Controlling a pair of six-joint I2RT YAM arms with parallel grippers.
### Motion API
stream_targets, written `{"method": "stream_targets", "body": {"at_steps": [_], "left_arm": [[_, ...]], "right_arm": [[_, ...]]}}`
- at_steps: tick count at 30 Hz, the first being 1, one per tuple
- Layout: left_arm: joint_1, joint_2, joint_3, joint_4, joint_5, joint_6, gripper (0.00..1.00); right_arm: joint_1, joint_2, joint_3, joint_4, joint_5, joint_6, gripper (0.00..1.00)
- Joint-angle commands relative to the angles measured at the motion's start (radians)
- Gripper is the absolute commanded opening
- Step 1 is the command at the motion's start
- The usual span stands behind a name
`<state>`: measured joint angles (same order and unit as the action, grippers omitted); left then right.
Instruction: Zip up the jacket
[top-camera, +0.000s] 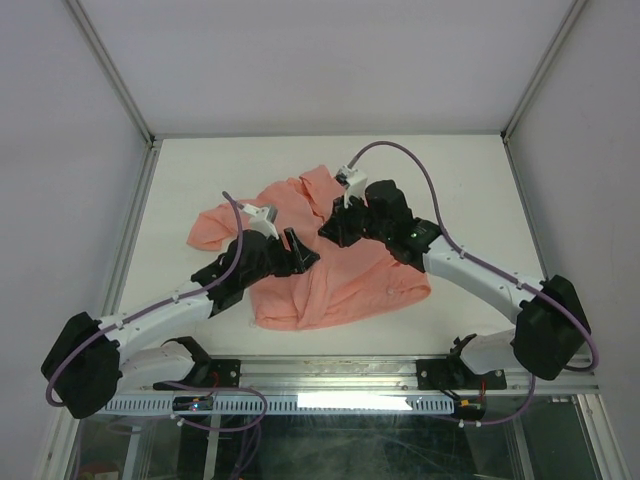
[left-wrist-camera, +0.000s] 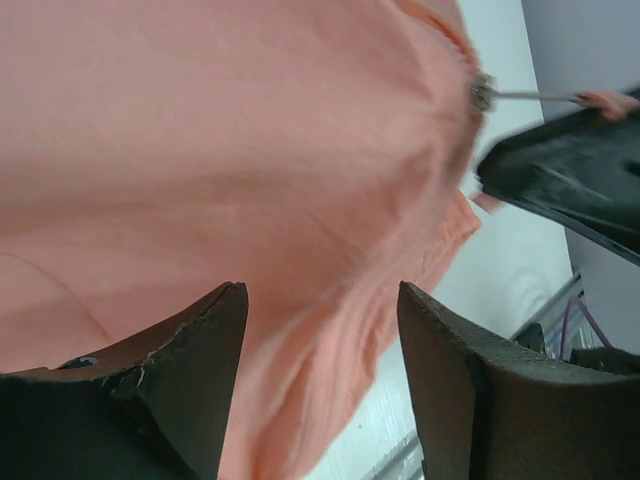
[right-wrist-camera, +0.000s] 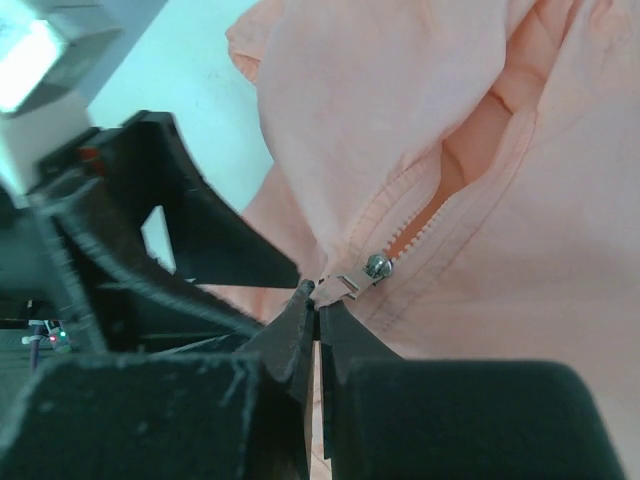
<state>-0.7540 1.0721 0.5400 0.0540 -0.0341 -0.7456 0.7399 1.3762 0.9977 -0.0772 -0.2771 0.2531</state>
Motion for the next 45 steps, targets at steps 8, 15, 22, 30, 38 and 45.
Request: {"method": "stream_targets", "body": {"at_steps": [8, 15, 22, 30, 38, 45], "left_arm": [[0.034, 0.116, 0.095, 0.237, 0.112, 0.029, 0.64], [0.034, 0.123, 0.085, 0.282, 0.149, 0.012, 0.58], [0.034, 0.156, 0.084, 0.263, 0.213, 0.015, 0.05], [0.034, 0.056, -0.021, 0.149, 0.257, 0.025, 0.0], [0.078, -0.002, 0.036, -0.143, 0.194, 0.091, 0.0], [0.332, 0.122, 0.492, -0.458, 0.217, 0.281, 0.0]], "right_arm": [[0.032, -0.075, 0.009, 0.053, -0.027, 0.026, 0.0], [0.038, -0.061, 0.016, 0.054, -0.024, 0.027, 0.0], [0.036, -0.041, 0.059, 0.024, 0.037, 0.0, 0.0], [-0.091, -0.008, 0.159, -0.022, 0.2, -0.02, 0.0], [-0.263, 0.049, 0.25, -0.076, 0.178, -0.04, 0.0], [-0.379, 0.028, 0.421, -0.2, 0.136, -0.085, 0.0]]}}
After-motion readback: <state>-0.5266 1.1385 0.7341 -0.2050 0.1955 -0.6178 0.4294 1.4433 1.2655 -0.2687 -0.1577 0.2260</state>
